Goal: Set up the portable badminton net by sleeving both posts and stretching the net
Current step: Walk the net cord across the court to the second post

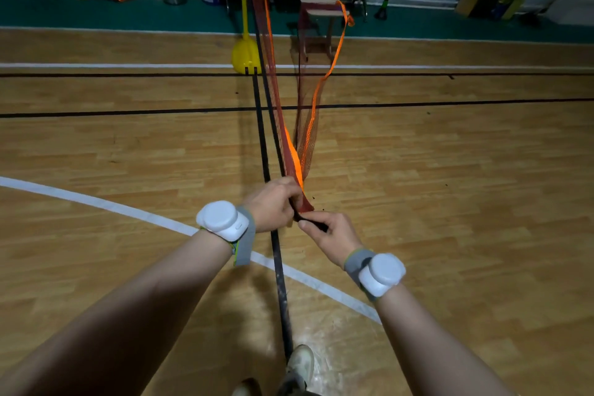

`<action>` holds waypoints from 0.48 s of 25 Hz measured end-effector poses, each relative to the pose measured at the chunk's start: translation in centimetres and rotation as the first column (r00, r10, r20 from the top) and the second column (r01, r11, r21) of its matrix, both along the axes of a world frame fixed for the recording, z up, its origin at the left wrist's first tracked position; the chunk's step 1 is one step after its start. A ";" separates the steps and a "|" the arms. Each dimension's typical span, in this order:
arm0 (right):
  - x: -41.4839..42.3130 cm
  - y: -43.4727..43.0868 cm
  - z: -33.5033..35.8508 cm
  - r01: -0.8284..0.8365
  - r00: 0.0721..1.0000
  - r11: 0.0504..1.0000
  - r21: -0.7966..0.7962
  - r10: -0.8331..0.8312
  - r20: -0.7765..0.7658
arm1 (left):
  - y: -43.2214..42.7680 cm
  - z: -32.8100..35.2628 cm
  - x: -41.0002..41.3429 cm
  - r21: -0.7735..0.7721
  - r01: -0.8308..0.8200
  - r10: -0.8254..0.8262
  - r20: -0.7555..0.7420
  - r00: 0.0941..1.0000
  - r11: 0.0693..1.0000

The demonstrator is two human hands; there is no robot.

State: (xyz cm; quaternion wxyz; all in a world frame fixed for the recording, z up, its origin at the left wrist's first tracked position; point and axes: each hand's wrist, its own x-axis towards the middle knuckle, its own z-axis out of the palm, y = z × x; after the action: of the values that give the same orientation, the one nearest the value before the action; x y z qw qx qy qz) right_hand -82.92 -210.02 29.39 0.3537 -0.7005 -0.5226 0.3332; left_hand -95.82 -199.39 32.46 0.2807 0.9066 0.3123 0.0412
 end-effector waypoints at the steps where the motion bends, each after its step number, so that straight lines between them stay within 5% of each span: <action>1: -0.3 -0.1 0.0 0.000 1.000 1.000 -0.005 0.000 -0.001 | -0.5 0.0 -0.3 -0.001 0.006 -0.006 0.010 1.000 1.000; 12: -4.5 -1.2 -2.9 -0.005 0.996 1.000 0.028 0.003 0.090 | -1.4 0.6 -7.1 0.105 -0.077 0.069 0.083 0.994 0.991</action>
State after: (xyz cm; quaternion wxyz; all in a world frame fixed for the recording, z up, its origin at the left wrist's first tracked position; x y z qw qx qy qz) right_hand -87.39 -211.20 26.45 0.3389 -0.7087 -0.5441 0.2946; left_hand -102.88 -200.80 33.09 0.2418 0.9060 0.3313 0.1044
